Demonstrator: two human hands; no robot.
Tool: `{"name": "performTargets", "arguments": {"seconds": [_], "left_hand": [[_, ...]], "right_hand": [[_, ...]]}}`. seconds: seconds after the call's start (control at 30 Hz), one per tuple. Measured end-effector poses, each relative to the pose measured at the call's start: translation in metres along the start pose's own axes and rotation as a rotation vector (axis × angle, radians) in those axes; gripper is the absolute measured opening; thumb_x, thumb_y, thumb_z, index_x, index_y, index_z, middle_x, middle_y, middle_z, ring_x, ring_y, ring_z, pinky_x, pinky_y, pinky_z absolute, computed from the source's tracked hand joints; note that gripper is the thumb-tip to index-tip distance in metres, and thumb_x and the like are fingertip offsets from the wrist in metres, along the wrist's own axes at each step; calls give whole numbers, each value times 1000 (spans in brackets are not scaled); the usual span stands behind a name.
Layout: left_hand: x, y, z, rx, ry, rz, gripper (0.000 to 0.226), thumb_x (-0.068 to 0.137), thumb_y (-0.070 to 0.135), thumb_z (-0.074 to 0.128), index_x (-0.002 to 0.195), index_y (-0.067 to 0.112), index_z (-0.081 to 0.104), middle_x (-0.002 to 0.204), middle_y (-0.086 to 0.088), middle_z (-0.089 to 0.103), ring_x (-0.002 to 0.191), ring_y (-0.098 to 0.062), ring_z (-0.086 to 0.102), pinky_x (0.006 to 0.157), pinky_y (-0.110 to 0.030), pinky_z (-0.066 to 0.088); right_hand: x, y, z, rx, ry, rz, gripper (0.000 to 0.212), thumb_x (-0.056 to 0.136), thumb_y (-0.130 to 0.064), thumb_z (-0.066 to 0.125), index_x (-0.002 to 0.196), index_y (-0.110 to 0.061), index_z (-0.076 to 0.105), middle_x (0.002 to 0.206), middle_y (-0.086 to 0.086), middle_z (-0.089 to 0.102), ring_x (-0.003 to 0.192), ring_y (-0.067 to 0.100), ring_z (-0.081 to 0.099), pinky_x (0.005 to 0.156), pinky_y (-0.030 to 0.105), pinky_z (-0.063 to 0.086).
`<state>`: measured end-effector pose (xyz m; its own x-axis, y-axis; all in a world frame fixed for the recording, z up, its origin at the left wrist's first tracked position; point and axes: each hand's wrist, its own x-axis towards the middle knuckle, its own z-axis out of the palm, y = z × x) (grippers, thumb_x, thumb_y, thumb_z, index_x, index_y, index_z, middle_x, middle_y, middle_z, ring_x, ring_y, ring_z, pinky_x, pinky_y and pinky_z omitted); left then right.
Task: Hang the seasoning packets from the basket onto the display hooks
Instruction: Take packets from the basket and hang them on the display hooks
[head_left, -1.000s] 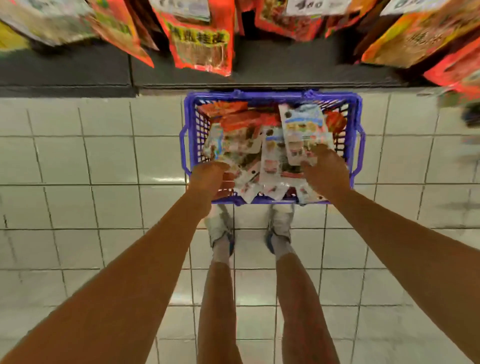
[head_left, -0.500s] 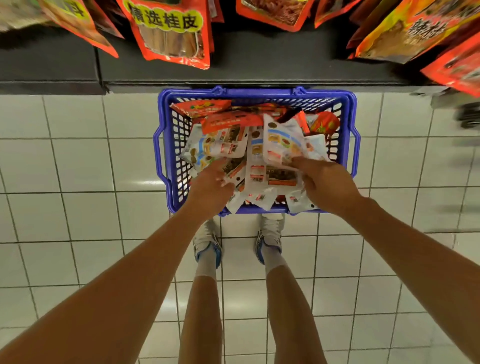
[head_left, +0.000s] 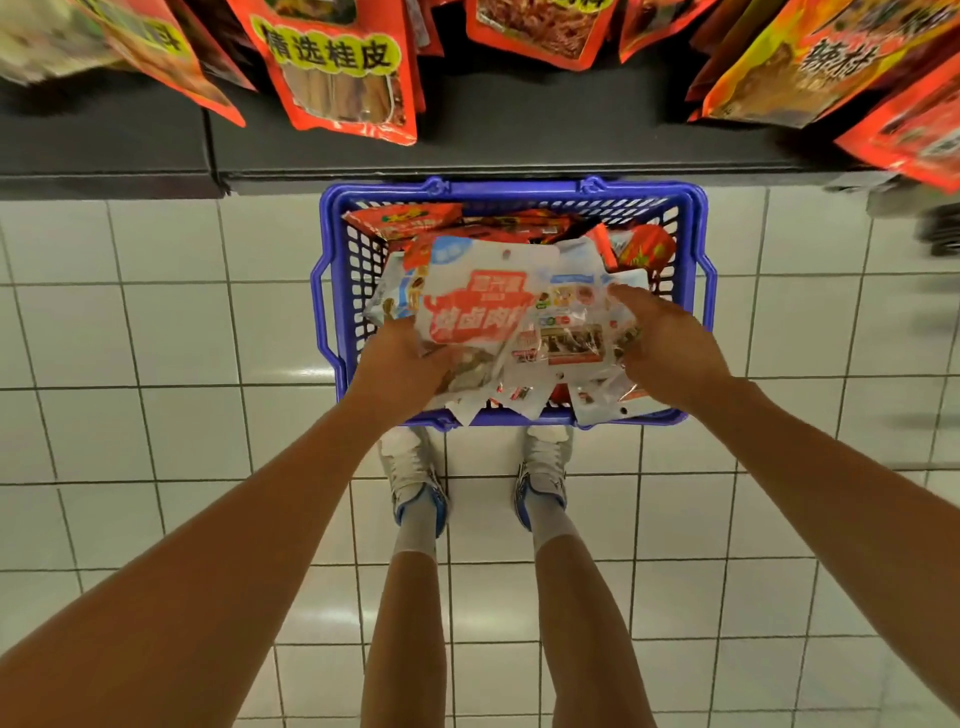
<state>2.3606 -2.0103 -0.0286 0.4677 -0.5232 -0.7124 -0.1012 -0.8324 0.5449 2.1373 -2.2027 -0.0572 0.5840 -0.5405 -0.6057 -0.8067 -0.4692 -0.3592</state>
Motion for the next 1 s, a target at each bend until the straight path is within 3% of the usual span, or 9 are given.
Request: {"name": "performTargets", "arguments": {"seconds": [0.13, 0.27, 0.43, 0.5, 0.57, 0.67, 0.77, 0.93, 1.0], "left_hand": [[-5, -15, 3, -102, -21, -93, 33, 94, 20, 70, 126, 16, 63, 115, 0, 68, 115, -23, 64, 96, -42, 55], [-7, -22, 3, -163, 37, -134, 39, 92, 23, 72, 128, 19, 58, 123, -5, 67, 120, -26, 62, 99, -52, 54], [-17, -22, -9, -221, 82, -154, 37, 92, 22, 72, 127, 20, 59, 120, 0, 66, 116, -18, 61, 87, -37, 57], [-24, -17, -18, -288, 103, -154, 41, 90, 21, 74, 128, 18, 59, 119, 1, 67, 111, -18, 63, 78, -29, 55], [-32, -8, -29, -377, 124, -179, 41, 88, 21, 77, 126, 18, 62, 115, 1, 70, 105, -18, 67, 73, -25, 54], [-50, 13, -51, -512, 149, -183, 27, 83, 14, 78, 107, 24, 68, 100, 3, 74, 98, -17, 70, 71, -26, 53], [-79, 45, -76, -634, 151, -163, 27, 78, 12, 80, 102, 20, 71, 97, -2, 76, 96, -22, 72, 79, -34, 57], [-141, 107, -126, -801, 157, -44, 47, 62, 15, 75, 109, 10, 73, 100, -10, 78, 95, -29, 75, 83, -42, 60], [-172, 132, -150, -789, 181, 36, 41, 68, 23, 77, 108, 14, 74, 99, -6, 79, 93, -25, 76, 77, -36, 61]], "right_hand": [[29, 16, 31, -369, -189, -56, 95, 94, -30, 68, 159, -37, -1, 170, 8, 0, 156, 37, 5, 112, 64, 33], [43, 11, 40, -423, -237, -157, 81, 97, -42, 60, 159, -41, 7, 169, 9, -8, 156, 35, -5, 116, 64, 30], [28, -12, 20, -304, -80, -324, 44, 104, -35, 49, 145, -19, 53, 165, 15, 27, 155, 37, 14, 118, 59, 27], [16, -24, 2, -141, 7, -249, 39, 106, -30, 46, 139, -12, 56, 154, 16, 45, 147, 37, 35, 113, 54, 36], [3, -36, -24, 54, 74, -112, 36, 108, -33, 38, 128, -10, 57, 127, 17, 64, 118, 35, 61, 89, 39, 54], [-23, -57, -59, 331, 117, -11, 23, 108, -33, 38, 102, -18, 55, 91, 1, 65, 89, 26, 68, 63, 19, 45], [-53, -89, -95, 676, 95, 74, 29, 108, -35, 44, 100, -18, 65, 96, 0, 73, 95, 23, 72, 79, 34, 59], [-103, -153, -162, 1205, 101, 255, 28, 93, -50, 65, 101, -25, 76, 109, 6, 77, 102, 30, 73, 95, 57, 55], [-129, -180, -196, 1255, 132, 225, 66, 70, -70, 75, 119, -26, 70, 125, 5, 71, 117, 32, 66, 105, 58, 48]]}}
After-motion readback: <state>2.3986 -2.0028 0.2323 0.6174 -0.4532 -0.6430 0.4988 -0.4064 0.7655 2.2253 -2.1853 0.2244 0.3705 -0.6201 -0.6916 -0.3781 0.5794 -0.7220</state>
